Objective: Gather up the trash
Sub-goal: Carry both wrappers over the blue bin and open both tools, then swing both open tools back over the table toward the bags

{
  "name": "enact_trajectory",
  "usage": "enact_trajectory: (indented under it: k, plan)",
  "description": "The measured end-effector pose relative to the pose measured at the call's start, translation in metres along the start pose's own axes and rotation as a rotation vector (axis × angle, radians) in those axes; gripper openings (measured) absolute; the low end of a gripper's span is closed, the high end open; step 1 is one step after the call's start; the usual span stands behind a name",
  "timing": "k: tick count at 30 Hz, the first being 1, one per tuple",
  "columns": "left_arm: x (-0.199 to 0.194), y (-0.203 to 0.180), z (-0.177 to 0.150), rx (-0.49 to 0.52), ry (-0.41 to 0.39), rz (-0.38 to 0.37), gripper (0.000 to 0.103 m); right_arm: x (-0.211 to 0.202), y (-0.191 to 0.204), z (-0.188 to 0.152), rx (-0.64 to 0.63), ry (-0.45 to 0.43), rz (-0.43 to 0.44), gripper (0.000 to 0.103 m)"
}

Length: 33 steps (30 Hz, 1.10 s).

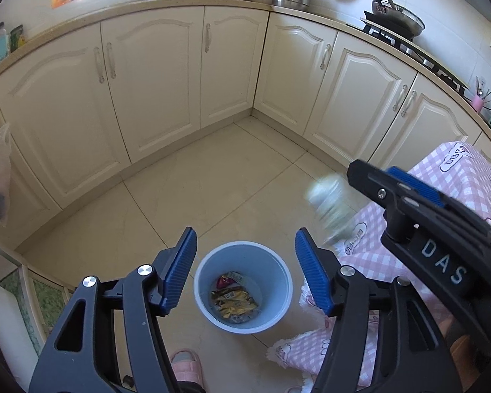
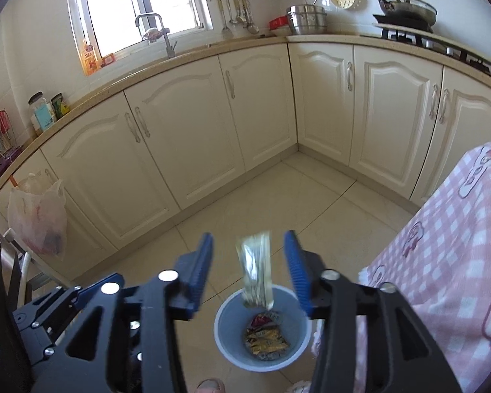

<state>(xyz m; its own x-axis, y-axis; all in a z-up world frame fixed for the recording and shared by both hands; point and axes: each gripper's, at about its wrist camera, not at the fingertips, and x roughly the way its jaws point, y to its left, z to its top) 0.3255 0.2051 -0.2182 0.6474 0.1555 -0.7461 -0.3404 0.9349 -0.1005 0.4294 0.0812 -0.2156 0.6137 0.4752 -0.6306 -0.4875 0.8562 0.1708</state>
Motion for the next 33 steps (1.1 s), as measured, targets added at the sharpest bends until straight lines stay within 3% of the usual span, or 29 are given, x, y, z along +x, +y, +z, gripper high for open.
enact_trajectory:
  k: [8,17,27,33]
  plan:
    - [-0.027,-0.017,0.005,0.025,-0.049,-0.014,0.061,-0.038,-0.018,0.006,0.031,-0.052,-0.024,0.050]
    - [-0.088,-0.079,0.005,0.115,-0.137,-0.124,0.065,-0.132,-0.060,0.006,0.061,-0.169,-0.113,0.052]
    - [-0.132,-0.194,-0.015,0.289,-0.161,-0.313,0.068,-0.269,-0.177,-0.023,0.196,-0.317,-0.352,0.057]
    - [-0.128,-0.262,-0.024,0.382,-0.130,-0.380,0.069,-0.318,-0.250,-0.051,0.300,-0.344,-0.476,0.060]
